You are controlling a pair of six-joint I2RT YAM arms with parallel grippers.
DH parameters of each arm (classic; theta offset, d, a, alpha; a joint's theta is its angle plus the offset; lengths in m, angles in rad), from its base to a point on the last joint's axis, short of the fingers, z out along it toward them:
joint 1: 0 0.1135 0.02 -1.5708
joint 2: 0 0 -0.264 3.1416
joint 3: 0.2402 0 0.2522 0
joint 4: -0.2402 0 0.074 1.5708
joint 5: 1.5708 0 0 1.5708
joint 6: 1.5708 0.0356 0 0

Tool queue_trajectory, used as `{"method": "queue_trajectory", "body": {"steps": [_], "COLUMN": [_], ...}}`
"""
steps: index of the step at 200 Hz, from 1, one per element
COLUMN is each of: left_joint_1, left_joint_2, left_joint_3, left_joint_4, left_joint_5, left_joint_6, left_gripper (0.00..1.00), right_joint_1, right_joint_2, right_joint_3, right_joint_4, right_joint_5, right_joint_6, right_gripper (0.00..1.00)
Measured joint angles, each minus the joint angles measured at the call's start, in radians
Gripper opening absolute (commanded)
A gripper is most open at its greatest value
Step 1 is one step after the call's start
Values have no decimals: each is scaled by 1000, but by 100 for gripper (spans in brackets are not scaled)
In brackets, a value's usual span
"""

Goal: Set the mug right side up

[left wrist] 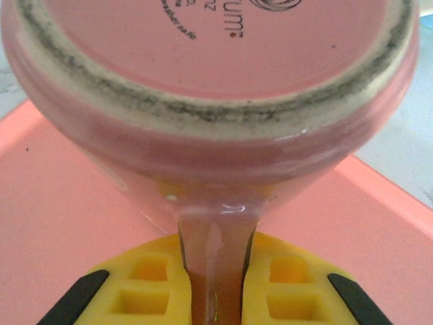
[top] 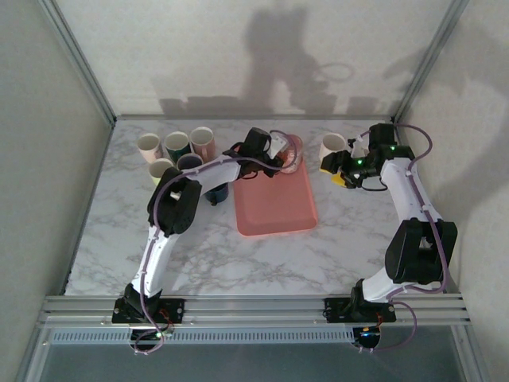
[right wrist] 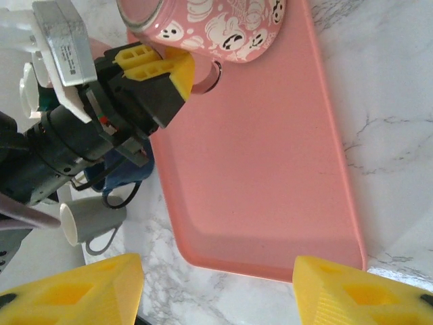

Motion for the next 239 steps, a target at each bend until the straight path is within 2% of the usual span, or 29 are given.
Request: {"method": "queue_trajectory", "body": {"steps": [41,121,178,239], "left_joint_1": [-1,-19,-21,-21], "left_joint_2": [-89,-304,-490,-599], "left_joint_3": [-79,-144,-264,-381], "left_joint_4": [2,55,189,337], "left_joint_5": [0,12,48,86], "left_joint_6": [-40,-112,-214,-327], "left_gripper": [0,0,0,0], "right_joint_1": [0,0,0,2], "right_joint_2": [-11,-63,-124,-196], "right_joint_3": [-5,-45,-75,-115], "right_joint_4": [12,79,137,248], "right_joint_5": [-17,-139,-216,-296], "right_joint_6": [16,64,97,138], "right_gripper": [61,61,60,60]}}
